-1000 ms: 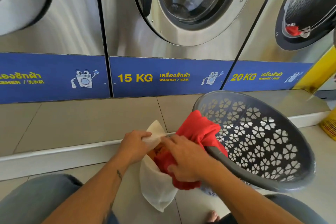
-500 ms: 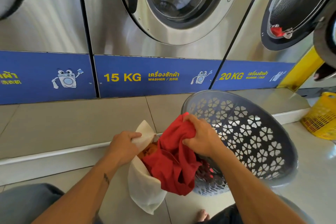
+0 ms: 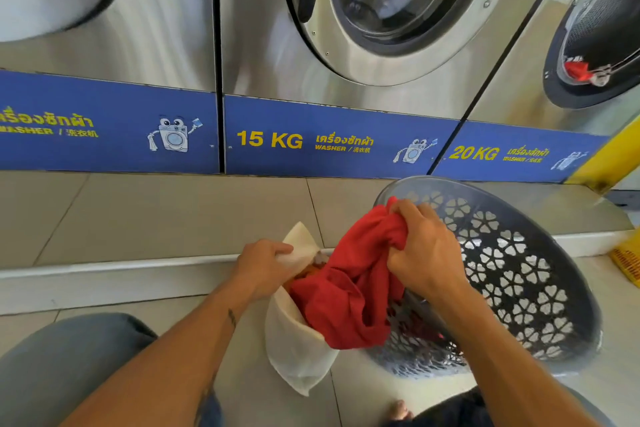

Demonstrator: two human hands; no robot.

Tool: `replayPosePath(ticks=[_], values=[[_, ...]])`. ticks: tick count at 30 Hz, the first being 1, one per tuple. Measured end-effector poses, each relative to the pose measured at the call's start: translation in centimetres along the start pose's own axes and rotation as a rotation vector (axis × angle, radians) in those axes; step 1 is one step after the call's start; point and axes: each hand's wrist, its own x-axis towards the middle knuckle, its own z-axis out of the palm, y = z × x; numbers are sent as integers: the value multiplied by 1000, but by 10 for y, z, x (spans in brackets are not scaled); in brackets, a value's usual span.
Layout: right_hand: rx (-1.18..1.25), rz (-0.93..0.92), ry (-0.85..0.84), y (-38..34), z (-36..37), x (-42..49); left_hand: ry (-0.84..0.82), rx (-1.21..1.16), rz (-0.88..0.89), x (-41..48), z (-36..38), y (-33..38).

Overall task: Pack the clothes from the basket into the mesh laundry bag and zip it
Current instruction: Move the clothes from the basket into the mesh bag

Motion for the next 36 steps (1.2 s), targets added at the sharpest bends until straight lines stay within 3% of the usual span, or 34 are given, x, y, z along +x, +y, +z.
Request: replayPosePath(ticks=[4, 7, 12, 18, 20, 23, 25, 30, 36], values=[[6, -104, 191, -34, -16, 0, -5, -60, -37, 1, -2, -4], [-21, -156, 176, -64, -3, -1, 4, -102, -52, 3, -3, -6], [-84, -50, -199, -86, 67, -12, 64, -94, -52, 5, -8, -12], [133, -242, -456, -71, 142, -44, 128, -85, -65, 13, -8, -21], [205, -167, -576, -63, 151, -46, 143, -46, -56, 14, -8, -26], [127, 32, -957, -60, 167, -44, 130, -30, -13, 15, -8, -27], [102, 135, -1121, -64, 177, -39, 106, -15, 2, 14, -7, -23], [33, -94, -1005, -76, 177, -26, 132, -10, 2, 18, -8, -24], [234, -197, -768, -70, 133, -17, 147, -12, -29, 21, -10, -24]])
